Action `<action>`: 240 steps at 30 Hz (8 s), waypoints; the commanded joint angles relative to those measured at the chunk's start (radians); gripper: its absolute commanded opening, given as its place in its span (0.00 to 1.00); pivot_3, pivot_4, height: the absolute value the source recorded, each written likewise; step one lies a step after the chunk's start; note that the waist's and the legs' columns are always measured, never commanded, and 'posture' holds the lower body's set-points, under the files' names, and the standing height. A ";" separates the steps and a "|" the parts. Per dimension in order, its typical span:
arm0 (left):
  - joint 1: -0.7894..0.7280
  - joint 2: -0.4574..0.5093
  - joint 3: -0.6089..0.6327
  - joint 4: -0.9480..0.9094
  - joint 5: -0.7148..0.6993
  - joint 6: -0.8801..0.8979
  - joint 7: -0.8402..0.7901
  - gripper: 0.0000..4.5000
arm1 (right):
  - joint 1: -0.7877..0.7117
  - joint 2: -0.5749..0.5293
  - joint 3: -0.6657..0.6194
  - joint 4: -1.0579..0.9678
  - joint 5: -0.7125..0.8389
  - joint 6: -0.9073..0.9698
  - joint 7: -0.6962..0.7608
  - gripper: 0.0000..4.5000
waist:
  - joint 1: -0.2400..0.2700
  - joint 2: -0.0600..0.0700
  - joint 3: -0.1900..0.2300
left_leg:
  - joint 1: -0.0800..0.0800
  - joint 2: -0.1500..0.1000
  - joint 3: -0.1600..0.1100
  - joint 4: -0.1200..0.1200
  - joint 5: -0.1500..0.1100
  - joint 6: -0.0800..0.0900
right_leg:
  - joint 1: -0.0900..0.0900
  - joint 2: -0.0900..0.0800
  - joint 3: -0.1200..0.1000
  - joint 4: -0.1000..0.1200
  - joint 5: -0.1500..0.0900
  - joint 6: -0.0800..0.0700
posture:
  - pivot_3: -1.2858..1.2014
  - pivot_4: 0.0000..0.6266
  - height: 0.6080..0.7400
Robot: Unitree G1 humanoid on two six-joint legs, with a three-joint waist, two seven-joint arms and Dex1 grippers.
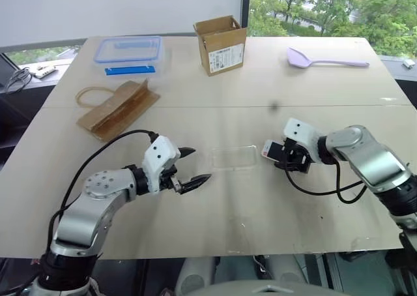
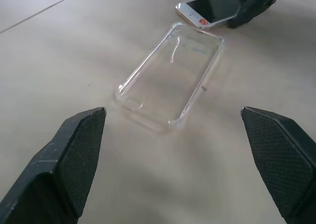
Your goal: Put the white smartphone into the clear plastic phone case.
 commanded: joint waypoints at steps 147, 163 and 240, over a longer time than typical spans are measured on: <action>0.029 -0.015 -0.022 0.146 -0.011 -0.216 -0.032 0.15 | 0.019 0.286 -0.203 -0.253 0.105 0.082 -0.065 0.00 | -0.006 0.004 -0.010 | 0.003 -0.003 -0.001 0.003 0.000 -0.001 | -0.002 0.000 0.000 0.011 -0.001 0.000 | 0.52 0.24 1.00; -0.081 -0.081 -0.170 0.330 0.133 -0.247 -0.024 0.01 | 0.111 0.132 -0.010 -0.207 -0.024 -0.025 -0.163 0.00 | -0.005 0.002 -0.008 | 0.001 -0.002 0.001 0.003 0.000 0.000 | -0.003 0.000 0.001 0.009 -0.001 0.000 | 0.52 0.24 1.00; -0.178 -0.206 -0.249 0.281 0.176 -0.174 0.008 0.01 | -0.083 0.113 0.319 -0.085 -0.485 -0.448 0.123 0.00 | -0.009 0.002 -0.006 | 0.002 -0.003 -0.003 0.003 0.000 0.000 | 0.002 0.001 -0.002 0.004 0.000 0.001 | 0.52 0.24 1.00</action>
